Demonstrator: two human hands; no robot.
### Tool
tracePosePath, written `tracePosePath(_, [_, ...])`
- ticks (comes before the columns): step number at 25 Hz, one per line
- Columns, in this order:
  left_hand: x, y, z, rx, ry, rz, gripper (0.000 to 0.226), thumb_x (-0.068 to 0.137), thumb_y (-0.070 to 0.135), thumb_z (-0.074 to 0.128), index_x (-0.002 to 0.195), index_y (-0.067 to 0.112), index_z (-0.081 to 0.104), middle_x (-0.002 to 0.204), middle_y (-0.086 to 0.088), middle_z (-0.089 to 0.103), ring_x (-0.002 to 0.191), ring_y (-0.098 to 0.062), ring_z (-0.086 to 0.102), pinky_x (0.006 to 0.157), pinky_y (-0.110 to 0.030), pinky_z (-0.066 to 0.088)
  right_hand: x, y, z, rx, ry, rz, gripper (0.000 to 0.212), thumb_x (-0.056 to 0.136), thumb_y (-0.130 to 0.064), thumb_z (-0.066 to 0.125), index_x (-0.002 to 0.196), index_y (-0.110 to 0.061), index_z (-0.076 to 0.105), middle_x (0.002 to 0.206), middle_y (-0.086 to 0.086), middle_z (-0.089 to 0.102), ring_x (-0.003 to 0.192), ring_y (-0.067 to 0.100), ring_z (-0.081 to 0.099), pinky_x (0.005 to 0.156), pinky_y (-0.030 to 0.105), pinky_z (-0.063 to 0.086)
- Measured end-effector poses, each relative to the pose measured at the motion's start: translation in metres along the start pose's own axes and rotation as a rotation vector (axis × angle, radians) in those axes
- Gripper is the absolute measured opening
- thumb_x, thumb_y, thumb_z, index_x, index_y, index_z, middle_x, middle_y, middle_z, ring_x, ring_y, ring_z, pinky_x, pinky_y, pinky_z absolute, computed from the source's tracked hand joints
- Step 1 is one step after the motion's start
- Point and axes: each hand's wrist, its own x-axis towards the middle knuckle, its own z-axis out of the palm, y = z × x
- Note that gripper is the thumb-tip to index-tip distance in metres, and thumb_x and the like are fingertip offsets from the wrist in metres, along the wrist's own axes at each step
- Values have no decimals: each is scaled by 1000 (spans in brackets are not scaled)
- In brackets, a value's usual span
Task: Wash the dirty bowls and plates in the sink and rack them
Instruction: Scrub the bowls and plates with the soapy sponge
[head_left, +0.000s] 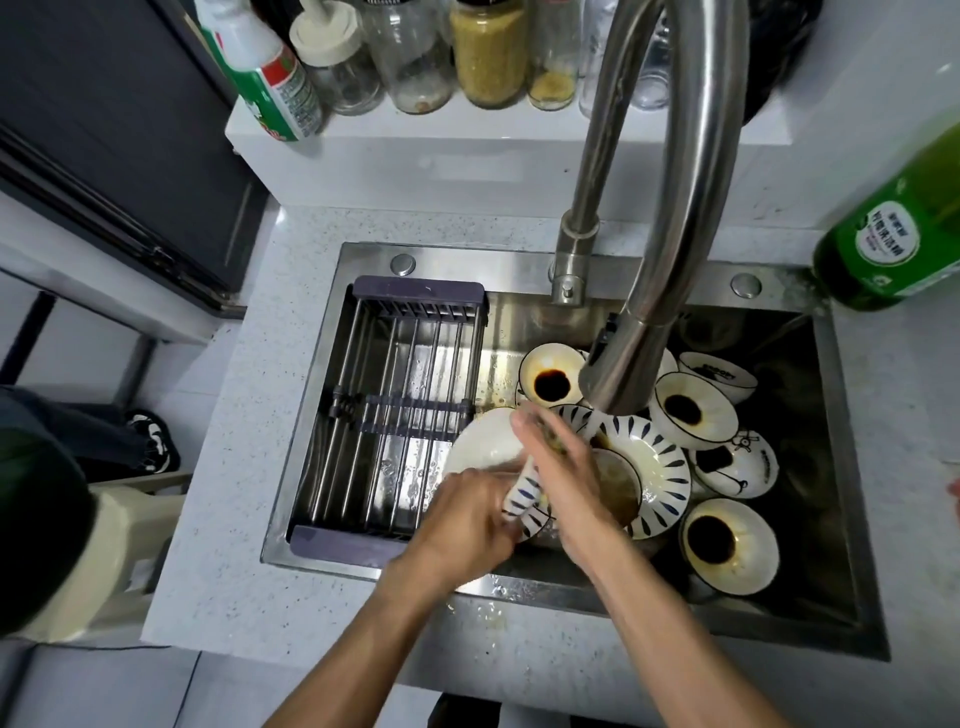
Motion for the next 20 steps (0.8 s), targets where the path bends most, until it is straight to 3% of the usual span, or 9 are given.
tracePosePath(2, [0,-11,-8,433,-35,160,16,82,33,71,95,24,73,99,5,76,81,-20,72,72,-35,59,1,7,-2,109,166,242,43,84,-12,69,118,-36,57,100,-15,59,88,6,56,60,23,49])
tracePosePath(3, [-2,-15,-6,452,7,168,25,88,44,65,93,21,73,100,4,75,86,-20,72,82,-36,55,1,12,1,179,292,260,49,82,-1,63,123,-28,58,100,-8,61,84,10,57,62,27,50])
tracePosePath(4, [-6,-14,-3,366,130,122,31,92,48,59,92,20,73,106,3,74,98,-16,69,97,-38,48,-2,17,8,261,387,242,51,81,8,56,122,-21,61,98,-1,65,80,15,60,65,29,51])
tracePosePath(6, [-9,5,7,77,399,-121,29,94,23,56,122,21,64,148,1,48,134,-9,44,120,-29,19,-9,32,26,422,486,271,50,80,16,51,119,-12,64,91,6,70,75,19,63,73,35,54])
tracePosePath(8, [-7,30,25,-311,540,-469,71,84,-11,47,148,19,40,160,4,23,144,-7,24,111,-3,15,-10,49,37,514,537,350,51,79,13,60,123,-11,60,101,14,71,82,26,65,81,42,55])
tracePosePath(11, [5,24,11,-656,542,-762,64,86,-17,39,142,14,45,127,1,52,124,-23,54,79,-1,43,2,45,26,317,459,316,40,80,2,70,115,-14,59,97,11,70,80,25,66,69,35,55])
tracePosePath(14, [17,9,-12,-502,252,-642,57,93,-10,40,138,24,49,101,10,57,98,-17,63,67,-13,52,17,33,16,207,408,182,32,85,-7,70,114,-22,66,104,1,72,86,18,68,78,31,57])
tracePosePath(17, [6,12,-9,-524,424,-592,54,98,-6,41,138,30,48,105,25,49,108,-18,58,84,-22,55,6,29,20,203,409,180,28,84,-2,70,103,-21,65,105,3,72,91,21,68,74,26,54])
tracePosePath(20, [1,9,-4,-488,236,-646,61,97,-7,40,143,33,42,110,13,53,99,-15,59,65,-10,51,10,40,13,51,380,194,35,86,-7,70,118,-20,62,114,-2,66,99,17,64,86,31,54])
